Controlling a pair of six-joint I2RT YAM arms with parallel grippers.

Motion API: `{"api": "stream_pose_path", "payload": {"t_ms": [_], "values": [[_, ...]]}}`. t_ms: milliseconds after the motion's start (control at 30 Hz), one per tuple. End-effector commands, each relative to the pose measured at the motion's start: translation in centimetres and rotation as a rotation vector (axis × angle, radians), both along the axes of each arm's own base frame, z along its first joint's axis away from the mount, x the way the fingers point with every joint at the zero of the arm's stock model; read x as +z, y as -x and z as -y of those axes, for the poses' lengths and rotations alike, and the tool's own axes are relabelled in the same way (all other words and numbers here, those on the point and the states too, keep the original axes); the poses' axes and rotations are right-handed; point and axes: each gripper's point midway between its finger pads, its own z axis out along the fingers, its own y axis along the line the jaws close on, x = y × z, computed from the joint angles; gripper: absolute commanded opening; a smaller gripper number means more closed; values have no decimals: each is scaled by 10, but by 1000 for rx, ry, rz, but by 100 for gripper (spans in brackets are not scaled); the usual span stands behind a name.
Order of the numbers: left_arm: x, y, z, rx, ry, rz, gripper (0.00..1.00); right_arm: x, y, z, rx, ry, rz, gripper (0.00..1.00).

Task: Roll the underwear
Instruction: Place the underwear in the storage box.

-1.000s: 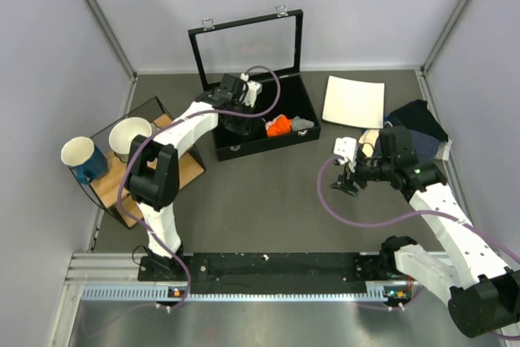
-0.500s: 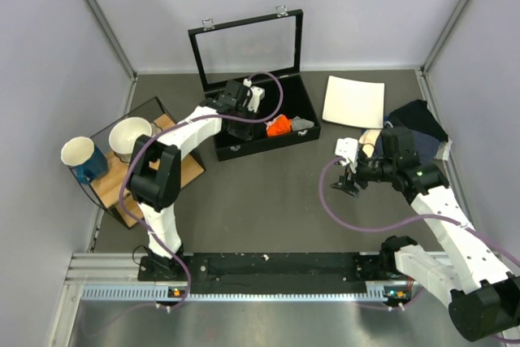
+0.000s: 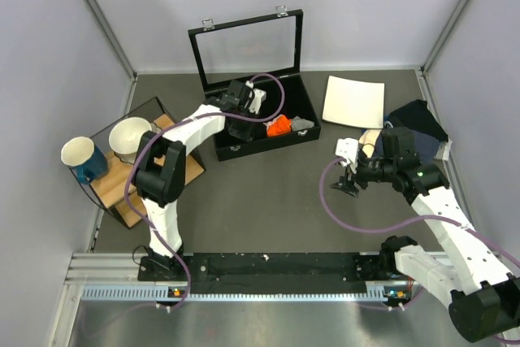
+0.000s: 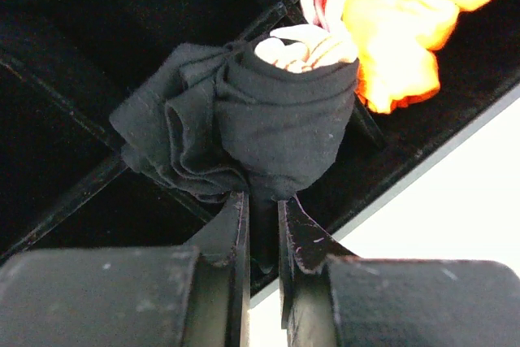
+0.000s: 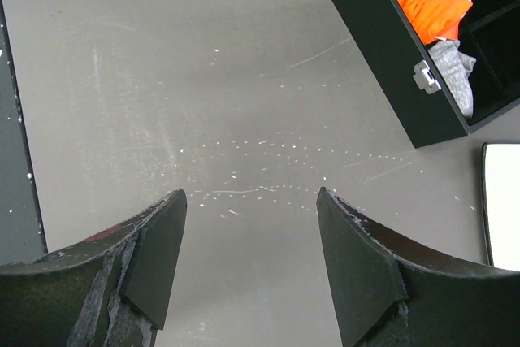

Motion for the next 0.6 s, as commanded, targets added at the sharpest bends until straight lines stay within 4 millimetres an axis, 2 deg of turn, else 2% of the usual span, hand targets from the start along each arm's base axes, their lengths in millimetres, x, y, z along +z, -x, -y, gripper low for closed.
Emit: {"api": "stream_pose_path", "payload": {"t_ms": [0,400,500,567], "values": [[-46,58,1,-72,-64,-277,0,5,3,-2,9,-29,7,66],[-66,66,-7,-105,-132,-354,3,1,1,-1,5,-17,4,67],[-63,65,-8,-103,-137,-339,6,-1,0,-1,4,-13,2,67],[-53,62,-9,-99,-131,-310,13,-2,1,-1,4,-10,-5,67]]}}
